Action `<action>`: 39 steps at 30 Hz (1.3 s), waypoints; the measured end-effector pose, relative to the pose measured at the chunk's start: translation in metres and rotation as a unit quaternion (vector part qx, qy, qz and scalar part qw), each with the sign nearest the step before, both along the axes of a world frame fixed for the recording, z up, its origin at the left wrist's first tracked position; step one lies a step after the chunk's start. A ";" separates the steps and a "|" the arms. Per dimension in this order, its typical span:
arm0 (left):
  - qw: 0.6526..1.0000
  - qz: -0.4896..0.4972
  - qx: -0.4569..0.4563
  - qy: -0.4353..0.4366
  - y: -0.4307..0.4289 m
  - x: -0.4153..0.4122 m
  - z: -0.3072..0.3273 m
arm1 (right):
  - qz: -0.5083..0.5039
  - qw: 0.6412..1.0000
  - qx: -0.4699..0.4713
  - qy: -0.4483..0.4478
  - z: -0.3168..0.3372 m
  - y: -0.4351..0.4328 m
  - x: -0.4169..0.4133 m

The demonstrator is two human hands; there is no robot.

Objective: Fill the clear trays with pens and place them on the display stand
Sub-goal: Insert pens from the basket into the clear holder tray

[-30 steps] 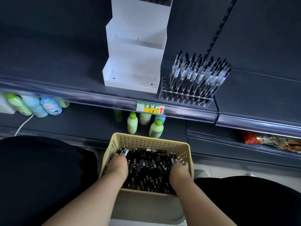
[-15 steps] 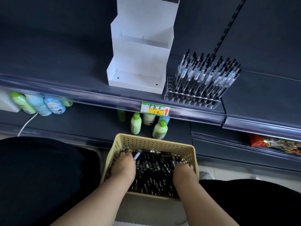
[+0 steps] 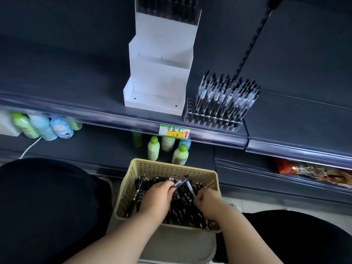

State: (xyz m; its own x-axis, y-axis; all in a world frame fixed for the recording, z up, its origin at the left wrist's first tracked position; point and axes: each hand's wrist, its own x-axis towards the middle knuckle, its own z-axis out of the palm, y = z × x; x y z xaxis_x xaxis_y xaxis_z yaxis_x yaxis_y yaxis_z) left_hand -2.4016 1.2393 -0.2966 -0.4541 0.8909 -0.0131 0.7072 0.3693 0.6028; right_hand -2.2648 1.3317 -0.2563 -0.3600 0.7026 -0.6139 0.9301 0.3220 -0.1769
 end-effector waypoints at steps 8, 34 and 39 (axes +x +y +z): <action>0.985 0.085 0.064 -0.133 0.000 0.002 0.030 | -0.052 0.970 0.022 0.238 0.027 -0.011 0.006; 0.935 0.011 0.302 -0.188 0.099 -0.056 0.187 | -0.047 0.741 0.159 0.650 0.184 0.075 -0.044; 0.924 0.004 0.336 -0.180 0.132 -0.083 0.208 | -0.027 0.712 0.196 0.674 0.210 0.105 -0.077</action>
